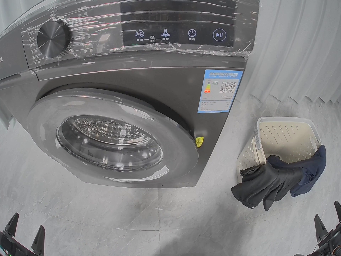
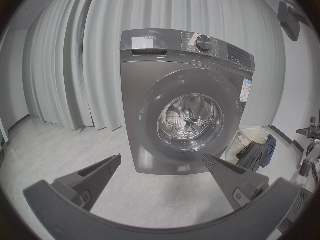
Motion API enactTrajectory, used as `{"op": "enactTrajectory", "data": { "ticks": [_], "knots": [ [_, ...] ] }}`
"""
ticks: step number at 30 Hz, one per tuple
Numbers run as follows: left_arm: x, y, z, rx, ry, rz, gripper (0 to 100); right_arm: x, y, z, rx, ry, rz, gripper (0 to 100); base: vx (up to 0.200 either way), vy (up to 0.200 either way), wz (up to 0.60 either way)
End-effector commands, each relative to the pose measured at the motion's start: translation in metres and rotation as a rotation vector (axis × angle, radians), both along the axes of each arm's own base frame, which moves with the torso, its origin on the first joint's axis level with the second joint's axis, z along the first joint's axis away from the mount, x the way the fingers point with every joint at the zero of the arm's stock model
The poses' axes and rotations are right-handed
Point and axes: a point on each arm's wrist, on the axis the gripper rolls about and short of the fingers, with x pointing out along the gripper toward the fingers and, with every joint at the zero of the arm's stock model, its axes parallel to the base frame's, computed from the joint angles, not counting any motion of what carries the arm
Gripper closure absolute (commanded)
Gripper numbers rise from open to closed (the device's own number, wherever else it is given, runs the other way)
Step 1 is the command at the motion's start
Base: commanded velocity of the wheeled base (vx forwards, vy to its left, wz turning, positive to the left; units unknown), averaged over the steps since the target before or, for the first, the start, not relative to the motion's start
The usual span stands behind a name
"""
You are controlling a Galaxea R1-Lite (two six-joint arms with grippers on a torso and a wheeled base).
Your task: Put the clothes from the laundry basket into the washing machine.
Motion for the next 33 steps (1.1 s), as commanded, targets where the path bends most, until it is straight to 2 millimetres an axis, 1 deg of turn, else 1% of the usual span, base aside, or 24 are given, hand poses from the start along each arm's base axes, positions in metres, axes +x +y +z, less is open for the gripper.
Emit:
{"op": "enactTrajectory", "data": {
  "ticks": [1,2,14,33],
  "knots": [
    [0.0004,0.0000,-0.0047,0.000,0.006,0.001,0,-0.0001,0.0000,-0.0053,0.000,0.000,0.000,0,0.000,0.200,0.00],
    [0.0004,0.0000,-0.0047,0.000,0.006,0.000,0,-0.0001,0.0000,-0.0053,0.000,0.000,0.000,0,0.000,0.200,0.00],
    [0.0004,0.0000,-0.0047,0.000,0.006,0.000,0,0.0000,0.0000,-0.0053,0.000,0.001,0.000,0,0.000,0.000,0.00],
    [0.0004,0.0000,-0.0047,0.000,0.006,0.000,0,0.0000,0.0000,-0.0053,0.000,0.001,0.000,0,0.000,0.200,0.00]
  ]
}}
